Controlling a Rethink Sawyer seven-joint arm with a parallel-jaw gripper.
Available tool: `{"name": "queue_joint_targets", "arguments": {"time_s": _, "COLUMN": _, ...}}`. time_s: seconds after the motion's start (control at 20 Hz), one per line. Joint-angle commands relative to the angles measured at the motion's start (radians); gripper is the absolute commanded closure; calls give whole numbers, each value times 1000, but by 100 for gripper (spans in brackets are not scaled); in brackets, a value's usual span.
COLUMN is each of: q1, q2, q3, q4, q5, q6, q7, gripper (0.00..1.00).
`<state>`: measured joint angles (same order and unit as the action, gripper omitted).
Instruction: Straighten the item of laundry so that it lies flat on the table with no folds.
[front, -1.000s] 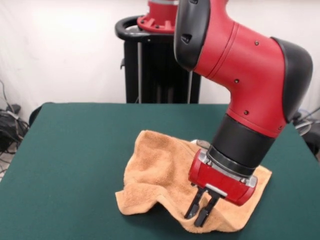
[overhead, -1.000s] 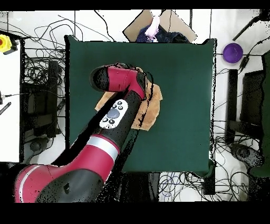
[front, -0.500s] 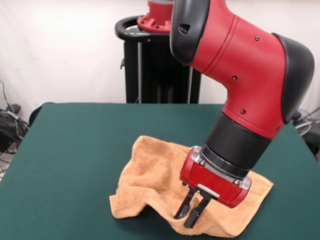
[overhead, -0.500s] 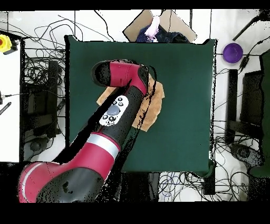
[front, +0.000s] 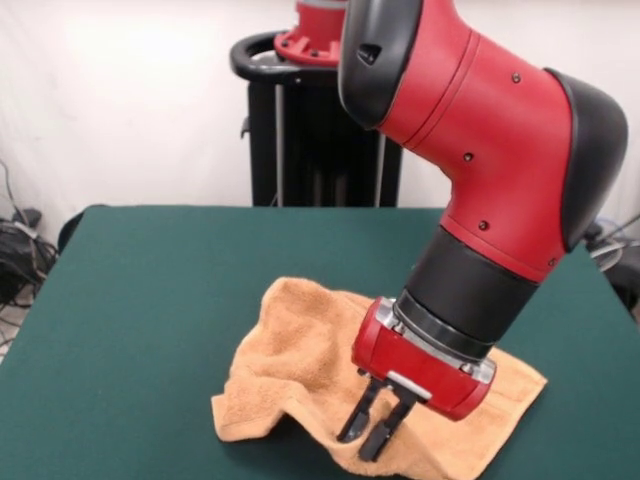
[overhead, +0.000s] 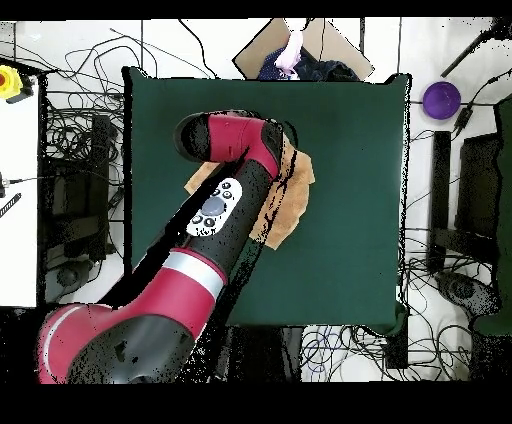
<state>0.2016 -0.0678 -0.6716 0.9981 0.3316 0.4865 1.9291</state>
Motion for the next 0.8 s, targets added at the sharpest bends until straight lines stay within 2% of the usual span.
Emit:
{"name": "queue_joint_targets", "arguments": {"time_s": 0.05, "q1": -4, "q2": -13, "q3": 52, "q4": 19, "q5": -5, "q6": 75, "q7": 173, "gripper": 0}}
{"name": "queue_joint_targets", "arguments": {"time_s": 0.65, "q1": 20, "q2": -35, "q3": 53, "q4": 68, "q5": 4, "q6": 46, "q7": 216, "gripper": 0}}
{"name": "queue_joint_targets", "arguments": {"time_s": 0.8, "q1": 2, "q2": -48, "q3": 88, "q4": 57, "q5": 0, "q6": 8, "q7": 180, "gripper": 0}}
